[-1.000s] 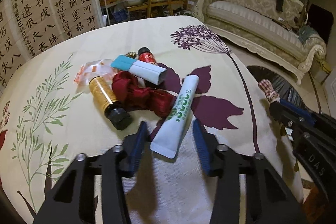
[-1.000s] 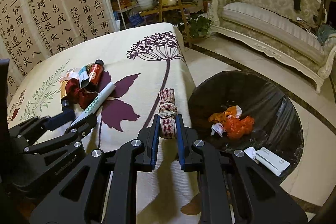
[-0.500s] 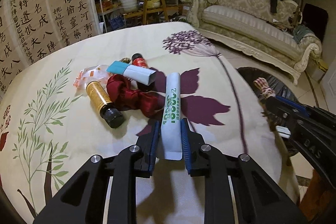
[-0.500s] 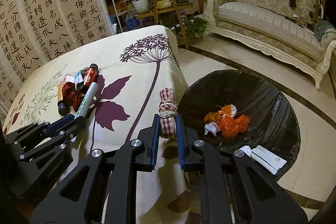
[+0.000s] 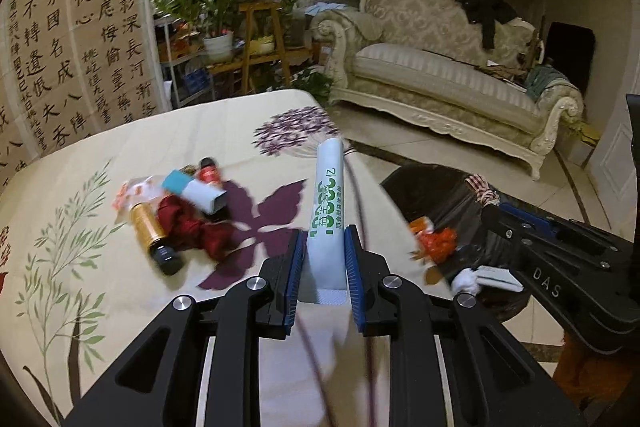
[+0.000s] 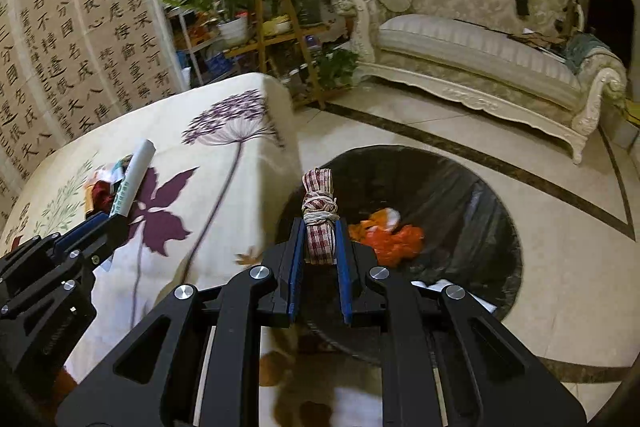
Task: Collect trash
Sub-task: 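Carry the twine bundle and white tube over the bin and open both grippers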
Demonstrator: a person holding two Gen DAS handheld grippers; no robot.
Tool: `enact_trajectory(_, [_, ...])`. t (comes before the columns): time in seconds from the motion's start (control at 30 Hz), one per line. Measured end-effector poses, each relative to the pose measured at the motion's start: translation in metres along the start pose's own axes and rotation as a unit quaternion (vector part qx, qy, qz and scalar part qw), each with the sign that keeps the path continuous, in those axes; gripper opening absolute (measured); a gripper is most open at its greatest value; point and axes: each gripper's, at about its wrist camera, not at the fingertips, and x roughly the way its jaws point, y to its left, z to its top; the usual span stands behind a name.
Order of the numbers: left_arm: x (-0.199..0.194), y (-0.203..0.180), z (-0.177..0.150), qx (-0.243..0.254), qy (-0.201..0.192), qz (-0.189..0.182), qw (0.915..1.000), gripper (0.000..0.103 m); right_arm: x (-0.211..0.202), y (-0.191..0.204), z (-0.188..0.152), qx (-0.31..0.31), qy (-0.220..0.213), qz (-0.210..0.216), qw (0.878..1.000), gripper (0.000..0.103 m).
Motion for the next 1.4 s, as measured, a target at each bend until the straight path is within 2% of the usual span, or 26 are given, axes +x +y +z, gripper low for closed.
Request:
enact_trajectory(0.5, [0.019,-0.06,0.005,0.037,-0.001,-0.03,0.9989,0.022,-0.004,-0.053,-0.001,0.034,-0.021,-0.044,0.998,0.015])
enact_trajectory(0.83, [0.036,-0.089,0.006,0.066,0.008,-0.033,0.9972,0.022,0.007,-0.078,-0.004,0.053,-0.016,-0.053,0.997,0.015])
enact_trajectory(1.17, [0.053,-0.1,0.014,0.071,0.017,-0.038,0.9966,0.023,0.021,-0.09,-0.001,0.064,-0.01,-0.05,0.997,0.016])
enact_trajectory(1.2, [0.054,-0.1,0.014,0.069,0.019,-0.038,0.9967,0.024,0.021,-0.09,0.0,0.065,-0.009,-0.05,0.997,0.017])
enact_trajectory(1.27, [0.056,-0.099,0.016,0.067,0.02,-0.036,0.9969,0.037,0.022,-0.093,0.0,0.068,-0.008,-0.05,0.996,0.021])
enact_trajectory(1.3, [0.057,-0.098,0.016,0.065,0.021,-0.036,0.997,0.04,0.022,-0.094,0.0,0.07,-0.009,-0.05,0.996,0.026])
enact_trajectory(1.4, [0.057,-0.097,0.015,0.06,0.022,-0.035,0.9973,0.045,0.022,-0.095,0.0,0.074,-0.01,-0.053,0.996,0.027])
